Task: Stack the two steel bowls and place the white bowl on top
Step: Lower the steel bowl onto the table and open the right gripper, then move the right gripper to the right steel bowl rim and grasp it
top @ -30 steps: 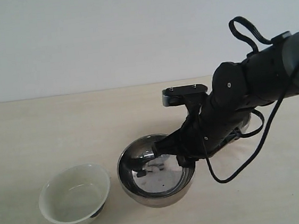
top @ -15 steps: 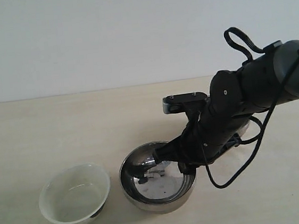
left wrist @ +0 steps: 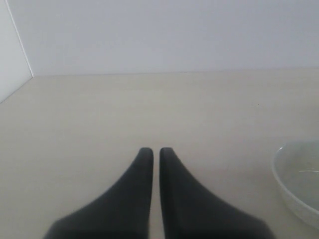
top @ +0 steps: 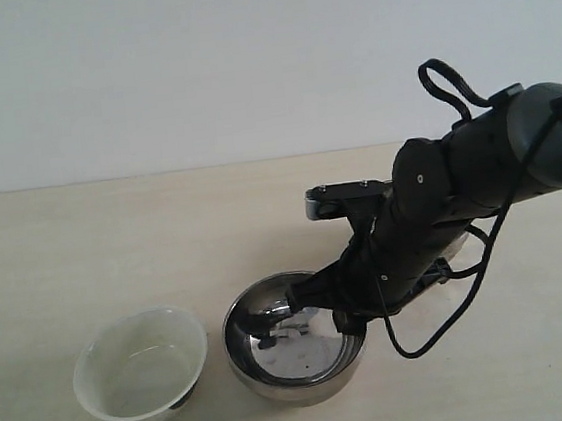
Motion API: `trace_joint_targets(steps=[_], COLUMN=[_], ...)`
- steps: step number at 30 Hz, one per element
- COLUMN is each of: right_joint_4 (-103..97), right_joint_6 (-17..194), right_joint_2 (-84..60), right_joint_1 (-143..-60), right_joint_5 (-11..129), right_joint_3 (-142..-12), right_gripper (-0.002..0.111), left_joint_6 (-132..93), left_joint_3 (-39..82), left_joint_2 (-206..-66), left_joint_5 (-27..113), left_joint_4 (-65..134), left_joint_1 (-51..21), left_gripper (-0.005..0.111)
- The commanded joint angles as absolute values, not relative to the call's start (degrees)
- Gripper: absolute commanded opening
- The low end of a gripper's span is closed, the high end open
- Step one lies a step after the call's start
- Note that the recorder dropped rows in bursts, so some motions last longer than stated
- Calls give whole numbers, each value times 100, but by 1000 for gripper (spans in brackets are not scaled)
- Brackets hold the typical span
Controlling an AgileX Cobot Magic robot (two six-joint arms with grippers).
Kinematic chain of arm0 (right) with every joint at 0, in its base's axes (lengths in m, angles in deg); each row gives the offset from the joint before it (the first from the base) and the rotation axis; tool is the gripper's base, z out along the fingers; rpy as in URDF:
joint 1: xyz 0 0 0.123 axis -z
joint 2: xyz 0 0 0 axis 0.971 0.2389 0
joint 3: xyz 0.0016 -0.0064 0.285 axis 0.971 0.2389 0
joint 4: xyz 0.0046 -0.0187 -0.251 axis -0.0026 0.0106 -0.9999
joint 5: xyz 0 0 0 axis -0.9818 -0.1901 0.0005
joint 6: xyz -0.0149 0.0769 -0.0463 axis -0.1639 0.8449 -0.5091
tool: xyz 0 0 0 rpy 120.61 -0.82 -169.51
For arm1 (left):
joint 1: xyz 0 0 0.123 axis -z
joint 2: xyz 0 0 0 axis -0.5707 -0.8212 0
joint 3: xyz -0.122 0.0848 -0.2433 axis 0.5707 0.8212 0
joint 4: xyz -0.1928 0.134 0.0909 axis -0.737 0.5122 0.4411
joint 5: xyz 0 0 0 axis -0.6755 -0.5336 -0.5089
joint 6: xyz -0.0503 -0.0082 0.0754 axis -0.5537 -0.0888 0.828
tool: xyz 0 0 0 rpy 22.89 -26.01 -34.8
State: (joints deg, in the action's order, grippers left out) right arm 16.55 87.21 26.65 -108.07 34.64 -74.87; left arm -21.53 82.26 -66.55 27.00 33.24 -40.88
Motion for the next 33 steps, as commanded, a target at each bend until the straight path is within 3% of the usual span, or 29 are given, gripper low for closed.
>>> trace_joint_targets(steps=[1, 5, 11, 13, 25, 33], right_joint_4=[1601, 1631, 1775, 1775, 1487, 1331], right_joint_6=[8685, 8699, 8699, 8699, 8724, 8822], right_joint_2=[2735, 2735, 2735, 2735, 1584, 971], right_joint_1=[-10814, -10814, -10814, -10814, -10727, -9244], right_joint_5=[3529, 3518, 3346, 3323, 3517, 3162], right_joint_3=[-7477, -7477, -7477, -7477, -7608, -7677], right_gripper=[0, 1, 32, 37, 36, 37], left_joint_6=[-2218, -2218, -2218, -2218, -2218, -2218], left_joint_3=[8245, 8245, 8245, 8245, 8245, 8245], left_joint_2=[-6638, -6638, -6638, -6638, -6638, -6638], left_joint_5=[2736, 2736, 2736, 2736, 2736, 2736], left_joint_4=[3308, 3308, 3308, 3308, 3308, 3308], left_joint_1=[-4091, -4091, -4091, -4091, -4091, -4091], left_gripper=[4, 4, 4, 4, 4, 4])
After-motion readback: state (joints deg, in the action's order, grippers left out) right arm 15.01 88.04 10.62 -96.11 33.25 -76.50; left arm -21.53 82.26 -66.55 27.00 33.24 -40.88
